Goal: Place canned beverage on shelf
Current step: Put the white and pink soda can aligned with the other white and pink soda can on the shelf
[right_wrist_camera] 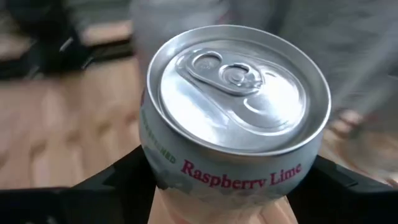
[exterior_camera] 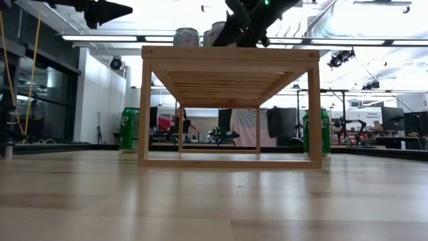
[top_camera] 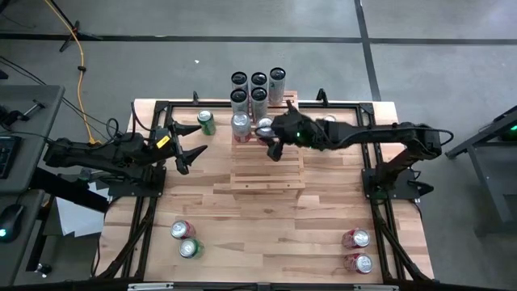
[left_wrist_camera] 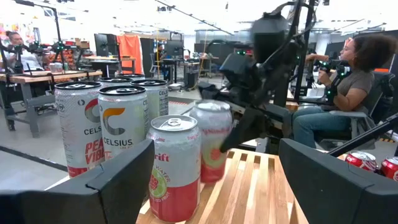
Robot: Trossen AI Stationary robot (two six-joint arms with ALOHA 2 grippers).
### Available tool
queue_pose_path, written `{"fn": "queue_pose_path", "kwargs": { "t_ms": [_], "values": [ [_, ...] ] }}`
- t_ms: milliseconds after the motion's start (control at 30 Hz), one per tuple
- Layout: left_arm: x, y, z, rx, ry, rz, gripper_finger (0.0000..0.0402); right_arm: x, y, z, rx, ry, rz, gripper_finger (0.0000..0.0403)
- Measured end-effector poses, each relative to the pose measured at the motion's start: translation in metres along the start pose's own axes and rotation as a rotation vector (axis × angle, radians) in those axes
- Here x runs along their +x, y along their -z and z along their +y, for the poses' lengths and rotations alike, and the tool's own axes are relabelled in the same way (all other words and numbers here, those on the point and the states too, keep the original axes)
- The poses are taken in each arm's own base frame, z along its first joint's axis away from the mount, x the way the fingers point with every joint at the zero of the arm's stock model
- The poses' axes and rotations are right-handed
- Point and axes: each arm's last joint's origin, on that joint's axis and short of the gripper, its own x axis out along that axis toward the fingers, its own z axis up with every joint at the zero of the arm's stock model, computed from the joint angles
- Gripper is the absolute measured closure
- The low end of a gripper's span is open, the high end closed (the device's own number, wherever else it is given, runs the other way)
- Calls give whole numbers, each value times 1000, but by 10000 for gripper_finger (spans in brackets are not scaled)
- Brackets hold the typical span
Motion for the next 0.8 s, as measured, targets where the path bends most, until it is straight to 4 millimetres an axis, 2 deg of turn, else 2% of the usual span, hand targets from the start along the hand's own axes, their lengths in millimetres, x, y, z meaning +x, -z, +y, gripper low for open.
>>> {"fn": "queue_pose_path", "kwargs": {
  "t_ms": [100,233,400,633,800],
  "values": [
    [0,0,0,-2,0,-5,67,-6,-3,12,95,113,-67,131],
    [0,-1,0,-5,0,-10,67,-10,-5,19,177,151,-110,131],
    [0,-2,0,-9,0,-18,67,-5,-2,15,239,169,-87,131],
    [0,-2,0,-7,0,-18,67,14,5,8,241,201,-52,131],
    [0,-2,0,-1,-1,-17,67,17,6,5,246,201,-50,131]
  ]
}}
